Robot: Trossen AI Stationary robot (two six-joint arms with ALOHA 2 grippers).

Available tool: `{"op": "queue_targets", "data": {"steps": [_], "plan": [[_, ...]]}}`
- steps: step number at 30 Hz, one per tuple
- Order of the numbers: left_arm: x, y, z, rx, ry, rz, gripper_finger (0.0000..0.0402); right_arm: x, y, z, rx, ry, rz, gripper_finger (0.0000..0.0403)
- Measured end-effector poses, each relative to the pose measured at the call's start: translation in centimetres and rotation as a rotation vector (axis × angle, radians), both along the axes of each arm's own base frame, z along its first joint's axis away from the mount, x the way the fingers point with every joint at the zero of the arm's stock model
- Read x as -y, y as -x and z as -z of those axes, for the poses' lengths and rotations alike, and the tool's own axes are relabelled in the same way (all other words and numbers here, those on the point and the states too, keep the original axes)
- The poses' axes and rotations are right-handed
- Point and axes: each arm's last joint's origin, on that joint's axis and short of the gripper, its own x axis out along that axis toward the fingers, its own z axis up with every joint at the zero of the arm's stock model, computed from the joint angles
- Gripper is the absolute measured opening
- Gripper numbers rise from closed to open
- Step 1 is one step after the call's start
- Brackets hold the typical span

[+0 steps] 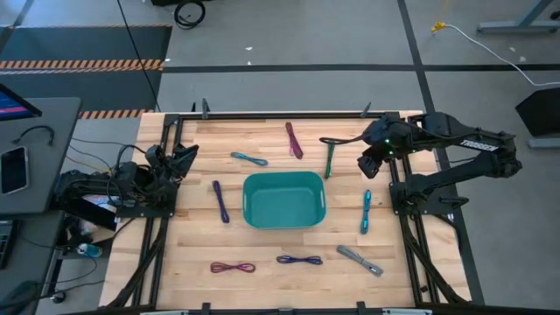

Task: Pick and place USB-C Cables
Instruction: Put the right blue charger cable into the blue bin

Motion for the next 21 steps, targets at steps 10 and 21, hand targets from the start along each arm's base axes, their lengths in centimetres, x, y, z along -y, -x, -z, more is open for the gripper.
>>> {"op": "queue_targets", "data": {"steps": [10, 21], "plan": [[0.0, 0.0, 0.1, -0.009, 0.000, 0.000, 0.0153, -0.8, 1.6, 0.9, -0.164, -0.142, 0.140, 0.0150], [0.0, -0.1, 0.2, -0.023, -0.001, 0.000, 0.0153, -3.8, 1.9, 5.8, -0.358, -0.248, 0.275, 0.0150]]}}
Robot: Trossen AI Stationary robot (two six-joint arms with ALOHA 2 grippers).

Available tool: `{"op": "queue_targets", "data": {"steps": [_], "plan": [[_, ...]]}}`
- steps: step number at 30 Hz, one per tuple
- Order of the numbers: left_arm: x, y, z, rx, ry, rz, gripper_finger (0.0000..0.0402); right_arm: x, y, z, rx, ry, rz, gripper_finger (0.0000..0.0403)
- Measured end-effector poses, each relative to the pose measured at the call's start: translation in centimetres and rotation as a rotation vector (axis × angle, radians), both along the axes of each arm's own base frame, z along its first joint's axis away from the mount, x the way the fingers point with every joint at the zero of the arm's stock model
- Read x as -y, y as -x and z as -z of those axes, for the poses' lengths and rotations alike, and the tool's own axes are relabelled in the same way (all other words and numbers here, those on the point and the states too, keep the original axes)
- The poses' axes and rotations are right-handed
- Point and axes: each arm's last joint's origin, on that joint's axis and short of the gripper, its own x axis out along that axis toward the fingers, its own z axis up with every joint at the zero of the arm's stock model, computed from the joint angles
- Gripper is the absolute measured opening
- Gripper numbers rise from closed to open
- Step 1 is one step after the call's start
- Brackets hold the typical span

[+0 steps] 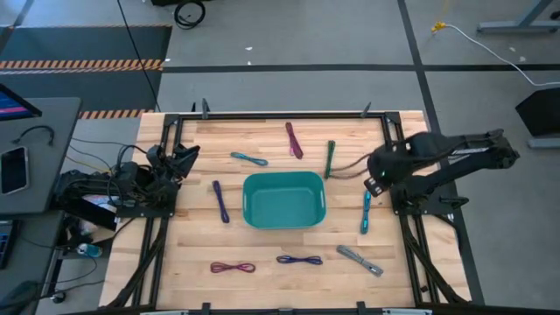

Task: Pick and place USB-C Cables
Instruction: Put the right blue charger cable into the blue bin

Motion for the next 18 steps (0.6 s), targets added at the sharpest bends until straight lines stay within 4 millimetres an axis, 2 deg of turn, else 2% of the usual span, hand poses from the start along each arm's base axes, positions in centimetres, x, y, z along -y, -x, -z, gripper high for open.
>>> {"op": "queue_targets", "data": {"steps": [5, 8, 18], "plan": [[0.0, 0.0, 0.0, 0.001, 0.000, 0.001, 0.0153, -1.5, 0.7, 3.0, -0.127, -0.040, 0.094, 0.0150], [0.0, 0.0, 0.0, 0.004, 0.006, 0.004, 0.0153, -2.2, 1.2, 4.1, -0.177, -0.050, 0.155, 0.0150], [0.0, 0.0, 0.0, 0.004, 0.006, 0.004, 0.0153, -4.7, 1.7, 4.8, -0.141, -0.058, 0.261, 0.0150]]}}
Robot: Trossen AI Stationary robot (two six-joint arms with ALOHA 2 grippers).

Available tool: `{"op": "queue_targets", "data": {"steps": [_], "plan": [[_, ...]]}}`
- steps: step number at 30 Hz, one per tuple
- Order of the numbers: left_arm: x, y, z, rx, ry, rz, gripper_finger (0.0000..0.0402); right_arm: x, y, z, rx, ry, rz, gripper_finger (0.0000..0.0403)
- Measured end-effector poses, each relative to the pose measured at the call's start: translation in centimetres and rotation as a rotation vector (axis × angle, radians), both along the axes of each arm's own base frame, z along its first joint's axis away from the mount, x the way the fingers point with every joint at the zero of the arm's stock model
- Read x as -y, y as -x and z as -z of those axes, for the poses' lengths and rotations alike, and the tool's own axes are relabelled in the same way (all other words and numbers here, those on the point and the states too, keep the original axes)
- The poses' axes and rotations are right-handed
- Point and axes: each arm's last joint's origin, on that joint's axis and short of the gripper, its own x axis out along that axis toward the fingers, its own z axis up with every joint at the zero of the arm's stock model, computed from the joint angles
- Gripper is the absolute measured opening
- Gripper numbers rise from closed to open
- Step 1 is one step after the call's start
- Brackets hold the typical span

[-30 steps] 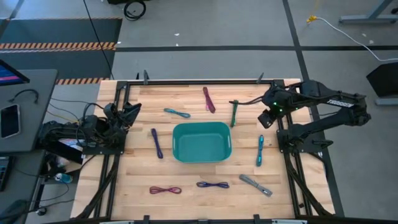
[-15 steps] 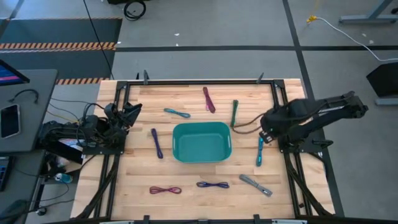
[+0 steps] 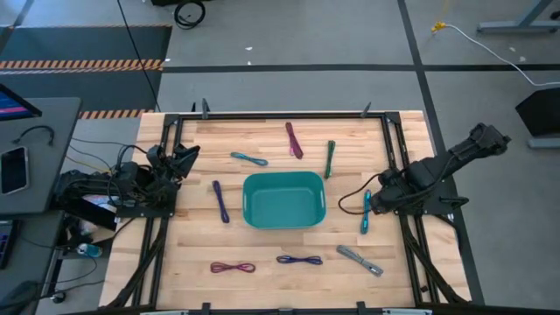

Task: Pick and place USB-C Cables
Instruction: Put the right blue charger cable into the blue bin

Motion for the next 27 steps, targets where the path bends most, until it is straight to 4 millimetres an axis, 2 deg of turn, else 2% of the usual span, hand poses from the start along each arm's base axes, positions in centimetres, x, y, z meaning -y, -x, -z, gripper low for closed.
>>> {"op": "queue_targets", "data": {"steps": [13, 21, 27], "plan": [[0.0, 0.0, 0.0, -0.006, 0.000, 0.000, 0.0153, -3.4, 0.8, 0.7, 0.096, 0.138, 0.203, 0.0150], [0.0, -0.1, 0.1, -0.014, -0.001, 0.000, 0.0153, -5.2, -1.6, 2.8, 0.132, 0.235, 0.236, 0.0159], [0.0, -0.1, 0.1, -0.015, -0.009, 0.013, 0.0153, -5.5, -3.1, 4.2, 0.106, 0.286, 0.234, 0.0190]]}}
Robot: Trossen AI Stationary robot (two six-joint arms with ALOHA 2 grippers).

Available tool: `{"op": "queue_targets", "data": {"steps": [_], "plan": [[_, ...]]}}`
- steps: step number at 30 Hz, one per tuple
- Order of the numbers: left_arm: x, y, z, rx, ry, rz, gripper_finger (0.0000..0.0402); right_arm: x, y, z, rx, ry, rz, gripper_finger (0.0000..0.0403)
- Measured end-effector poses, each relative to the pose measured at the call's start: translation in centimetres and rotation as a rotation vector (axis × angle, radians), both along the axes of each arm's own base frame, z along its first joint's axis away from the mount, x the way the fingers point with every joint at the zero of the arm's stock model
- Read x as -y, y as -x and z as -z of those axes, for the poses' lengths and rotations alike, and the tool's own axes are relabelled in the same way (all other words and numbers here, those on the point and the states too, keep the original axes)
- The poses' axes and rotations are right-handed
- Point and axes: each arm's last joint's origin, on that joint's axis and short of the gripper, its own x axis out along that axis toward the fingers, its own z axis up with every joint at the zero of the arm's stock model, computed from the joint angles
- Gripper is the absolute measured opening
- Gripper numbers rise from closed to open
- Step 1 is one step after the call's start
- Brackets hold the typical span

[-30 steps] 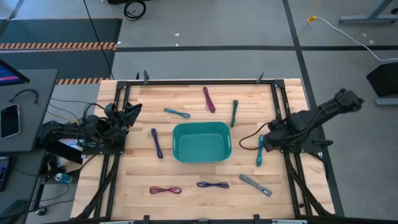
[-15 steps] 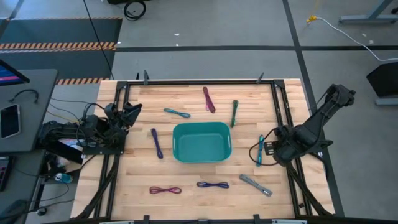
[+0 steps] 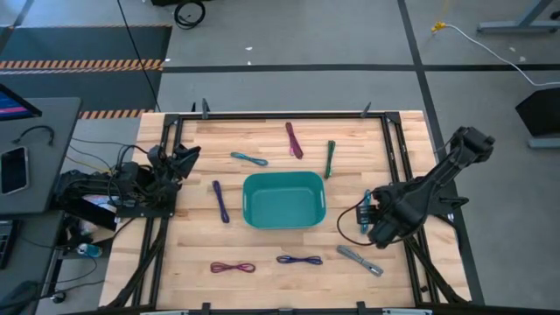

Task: Pick and place USB-C Cables
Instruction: Put the right blue charger cable into the blue bin

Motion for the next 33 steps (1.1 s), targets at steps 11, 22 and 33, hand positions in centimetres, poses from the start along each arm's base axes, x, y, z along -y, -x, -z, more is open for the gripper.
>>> {"op": "queue_targets", "data": {"steps": [11, 22, 33], "plan": [[0.1, 0.0, 0.0, 0.001, -0.021, 0.033, 0.0153, -1.1, -2.3, 2.8, -0.029, 0.024, 0.038, 0.0246], [0.2, -0.1, 0.0, 0.010, -0.023, 0.079, 0.0153, -2.0, -4.5, 6.7, -0.075, 0.062, 0.072, 0.0245], [0.2, -0.1, 0.0, 0.011, -0.023, 0.080, 0.0153, -2.4, -5.3, 8.9, -0.133, 0.043, 0.089, 0.0241]]}}
